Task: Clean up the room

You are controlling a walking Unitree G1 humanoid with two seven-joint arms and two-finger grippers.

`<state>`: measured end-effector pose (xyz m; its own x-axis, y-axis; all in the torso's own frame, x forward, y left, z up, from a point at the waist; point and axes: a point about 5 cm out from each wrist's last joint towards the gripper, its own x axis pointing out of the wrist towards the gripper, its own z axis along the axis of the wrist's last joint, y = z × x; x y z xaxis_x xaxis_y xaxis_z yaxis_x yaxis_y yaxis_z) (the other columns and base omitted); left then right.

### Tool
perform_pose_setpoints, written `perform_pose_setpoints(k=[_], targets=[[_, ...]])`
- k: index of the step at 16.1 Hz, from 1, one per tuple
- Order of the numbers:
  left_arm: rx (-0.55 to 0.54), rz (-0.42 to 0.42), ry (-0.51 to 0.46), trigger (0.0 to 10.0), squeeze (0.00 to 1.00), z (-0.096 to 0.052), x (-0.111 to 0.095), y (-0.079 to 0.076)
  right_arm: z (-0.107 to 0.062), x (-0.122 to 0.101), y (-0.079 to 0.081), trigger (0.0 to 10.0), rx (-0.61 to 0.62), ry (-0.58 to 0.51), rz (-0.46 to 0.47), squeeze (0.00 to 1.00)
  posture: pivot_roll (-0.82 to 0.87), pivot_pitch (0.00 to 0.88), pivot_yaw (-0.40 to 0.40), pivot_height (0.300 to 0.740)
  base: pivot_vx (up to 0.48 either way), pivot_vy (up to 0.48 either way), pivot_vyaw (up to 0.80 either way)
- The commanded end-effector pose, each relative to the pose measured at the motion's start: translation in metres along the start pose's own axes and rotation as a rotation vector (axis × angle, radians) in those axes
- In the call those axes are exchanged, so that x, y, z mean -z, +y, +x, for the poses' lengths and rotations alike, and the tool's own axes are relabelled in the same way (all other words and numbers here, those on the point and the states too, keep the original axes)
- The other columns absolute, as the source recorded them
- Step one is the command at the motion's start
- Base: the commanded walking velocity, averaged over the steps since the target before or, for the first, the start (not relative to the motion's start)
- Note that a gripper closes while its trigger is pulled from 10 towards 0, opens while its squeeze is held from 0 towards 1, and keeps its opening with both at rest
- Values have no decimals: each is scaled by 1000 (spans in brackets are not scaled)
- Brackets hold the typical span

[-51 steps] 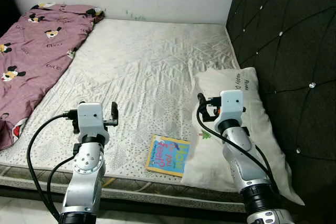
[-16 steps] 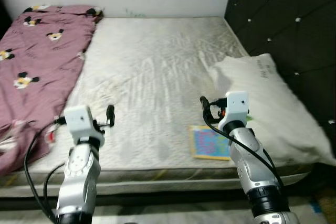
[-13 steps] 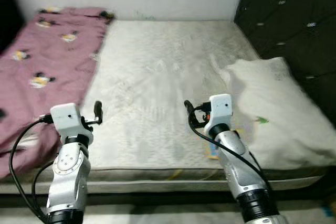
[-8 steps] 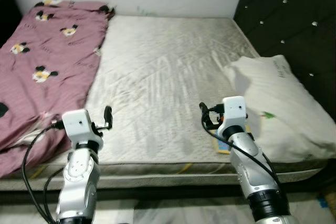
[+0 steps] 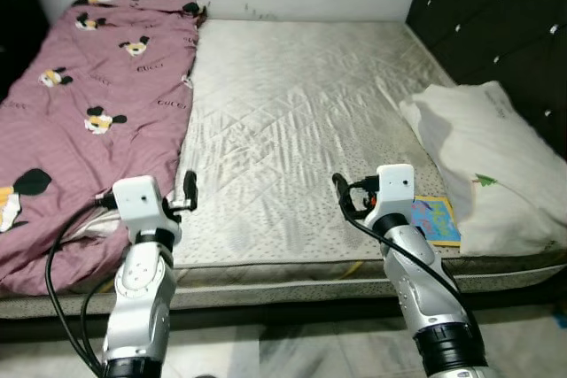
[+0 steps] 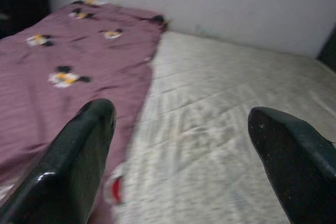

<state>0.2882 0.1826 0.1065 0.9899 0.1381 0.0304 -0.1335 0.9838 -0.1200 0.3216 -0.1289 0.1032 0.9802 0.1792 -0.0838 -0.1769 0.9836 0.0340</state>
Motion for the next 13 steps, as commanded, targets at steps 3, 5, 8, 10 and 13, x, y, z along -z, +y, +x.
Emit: perform_pose_setpoints(k=[3, 5, 8, 10, 13], targets=[[22, -17, -3, 10000, 0, -6, 0, 2, 6, -8, 7, 10000, -41, -28, 7, 0, 68, 91, -59, 740, 121, 299, 0], [96, -54, -24, 10000, 0, -7, -3, -7, 7, -8, 7, 10000, -39, -21, -3, 0, 63, 88, -58, 740, 442, 0, 0], [113, -64, -37, 10000, 0, -3, -6, -11, 7, -6, 5, 10000, -33, -17, -14, 0, 59, 86, -59, 740, 80, 0, 0], [132, -76, -40, 10000, 0, -4, -7, -12, 8, -6, 5, 10000, -33, -17, -20, 0, 60, 84, -59, 740, 306, 0, 0], [146, -80, -42, 10000, 0, -5, -7, -13, 10, -7, 5, 10000, -31, -20, -27, 0, 65, 79, -58, 740, 438, 0, 0]])
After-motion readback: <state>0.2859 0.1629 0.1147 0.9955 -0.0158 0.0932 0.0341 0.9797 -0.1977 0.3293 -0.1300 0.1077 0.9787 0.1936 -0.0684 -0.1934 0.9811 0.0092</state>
